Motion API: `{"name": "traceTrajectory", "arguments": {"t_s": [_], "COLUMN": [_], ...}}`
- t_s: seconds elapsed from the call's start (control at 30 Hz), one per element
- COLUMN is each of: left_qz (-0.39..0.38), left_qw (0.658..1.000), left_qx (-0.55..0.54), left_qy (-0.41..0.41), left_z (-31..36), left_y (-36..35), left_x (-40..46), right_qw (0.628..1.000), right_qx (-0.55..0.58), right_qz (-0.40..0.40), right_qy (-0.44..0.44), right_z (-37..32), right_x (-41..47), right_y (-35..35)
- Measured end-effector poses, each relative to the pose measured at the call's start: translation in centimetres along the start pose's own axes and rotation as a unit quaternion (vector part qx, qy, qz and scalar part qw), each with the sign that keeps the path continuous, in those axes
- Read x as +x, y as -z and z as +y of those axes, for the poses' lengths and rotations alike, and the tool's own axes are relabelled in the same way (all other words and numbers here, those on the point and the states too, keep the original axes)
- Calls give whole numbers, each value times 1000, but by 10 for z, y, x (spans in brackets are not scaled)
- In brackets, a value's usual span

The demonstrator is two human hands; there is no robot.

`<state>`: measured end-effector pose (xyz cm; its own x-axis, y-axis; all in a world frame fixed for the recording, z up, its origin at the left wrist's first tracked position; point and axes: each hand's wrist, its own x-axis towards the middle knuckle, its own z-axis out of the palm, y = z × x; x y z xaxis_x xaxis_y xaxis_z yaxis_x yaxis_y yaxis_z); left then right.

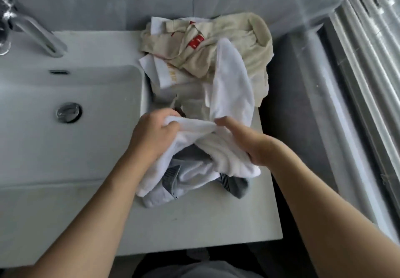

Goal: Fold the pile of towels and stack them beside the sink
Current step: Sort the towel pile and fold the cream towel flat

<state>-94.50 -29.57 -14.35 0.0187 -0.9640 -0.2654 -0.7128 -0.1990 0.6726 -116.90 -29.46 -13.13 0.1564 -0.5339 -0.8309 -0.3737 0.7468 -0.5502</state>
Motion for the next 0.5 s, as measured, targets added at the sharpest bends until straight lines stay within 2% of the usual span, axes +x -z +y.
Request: {"name": "traceTrajectory", "arguments": {"t_s": [0.03,0.1,0.17,0.23,0.3,0.43,0.5], "left_qz": [-20,-10,26,57,78,54,31], "left_qw": [996,981,973,964,954,942,947], "left_qx": [89,190,225,251,279,322,312], "left_qy": [3,-25,-45,-61,-75,-81,-75], "left_z": [-10,-25,-30,-29,-27,-29,-30], "left_y": [-15,-38,-46,-46,-46,-51,-49], "left_x": [-5,-14,-17,-16,-15,-12,-6], "right_qw": [996,965,920,896,900,918,914], "right_qx": [-70,-166,-223,-262,-272,-309,-340], "right_qz": [56,178,278,322,315,187,162], "right_qy": [11,96,161,160,129,167,149], "right_z": [15,35,42,44,44,46,43], "right_x": [9,19,24,32,37,48,49], "right_y": [-12,-35,-43,-36,-25,-17,-13]}}
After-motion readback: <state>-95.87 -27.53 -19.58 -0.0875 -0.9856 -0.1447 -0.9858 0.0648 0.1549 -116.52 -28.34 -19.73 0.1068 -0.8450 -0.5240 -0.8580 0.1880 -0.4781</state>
